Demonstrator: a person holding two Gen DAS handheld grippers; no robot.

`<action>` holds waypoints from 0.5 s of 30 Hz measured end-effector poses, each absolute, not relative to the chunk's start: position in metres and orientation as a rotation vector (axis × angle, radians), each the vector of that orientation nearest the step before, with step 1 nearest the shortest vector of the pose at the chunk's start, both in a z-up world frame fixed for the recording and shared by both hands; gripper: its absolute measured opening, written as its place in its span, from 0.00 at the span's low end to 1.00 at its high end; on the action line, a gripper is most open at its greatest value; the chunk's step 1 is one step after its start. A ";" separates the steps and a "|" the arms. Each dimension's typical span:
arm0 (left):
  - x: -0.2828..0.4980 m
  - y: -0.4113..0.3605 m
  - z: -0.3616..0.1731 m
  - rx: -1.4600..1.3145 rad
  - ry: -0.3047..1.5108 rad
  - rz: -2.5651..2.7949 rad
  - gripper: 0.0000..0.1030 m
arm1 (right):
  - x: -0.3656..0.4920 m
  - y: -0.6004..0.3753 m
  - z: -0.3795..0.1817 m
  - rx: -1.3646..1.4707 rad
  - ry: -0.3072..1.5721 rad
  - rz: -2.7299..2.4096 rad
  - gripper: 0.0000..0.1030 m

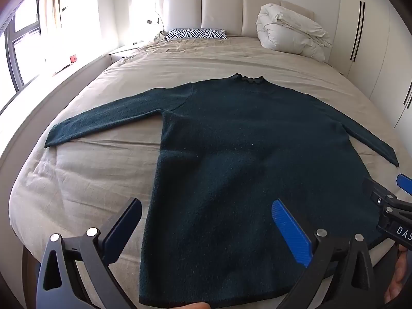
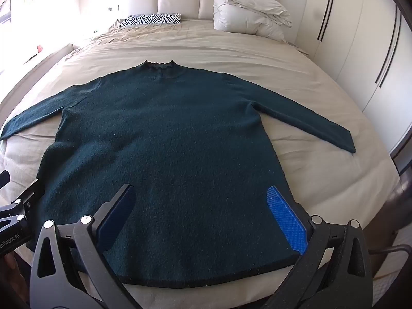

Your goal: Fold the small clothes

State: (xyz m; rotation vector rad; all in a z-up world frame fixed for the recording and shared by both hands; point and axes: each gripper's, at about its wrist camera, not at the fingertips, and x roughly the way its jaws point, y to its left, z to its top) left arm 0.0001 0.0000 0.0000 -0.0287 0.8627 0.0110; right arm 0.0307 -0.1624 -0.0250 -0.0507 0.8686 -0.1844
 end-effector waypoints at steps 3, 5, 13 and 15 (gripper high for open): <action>0.000 0.000 0.000 -0.032 0.861 0.009 1.00 | 0.032 -0.163 -0.026 -0.050 0.874 -0.181 1.00; 0.000 0.000 0.000 -0.030 0.861 0.010 1.00 | 0.032 -0.163 -0.026 -0.051 0.874 -0.181 1.00; 0.000 0.000 0.000 -0.028 0.860 0.012 1.00 | 0.031 -0.163 -0.027 -0.052 0.875 -0.182 1.00; 0.000 0.000 0.000 -0.028 0.861 0.011 1.00 | 0.032 -0.163 -0.028 -0.052 0.875 -0.182 1.00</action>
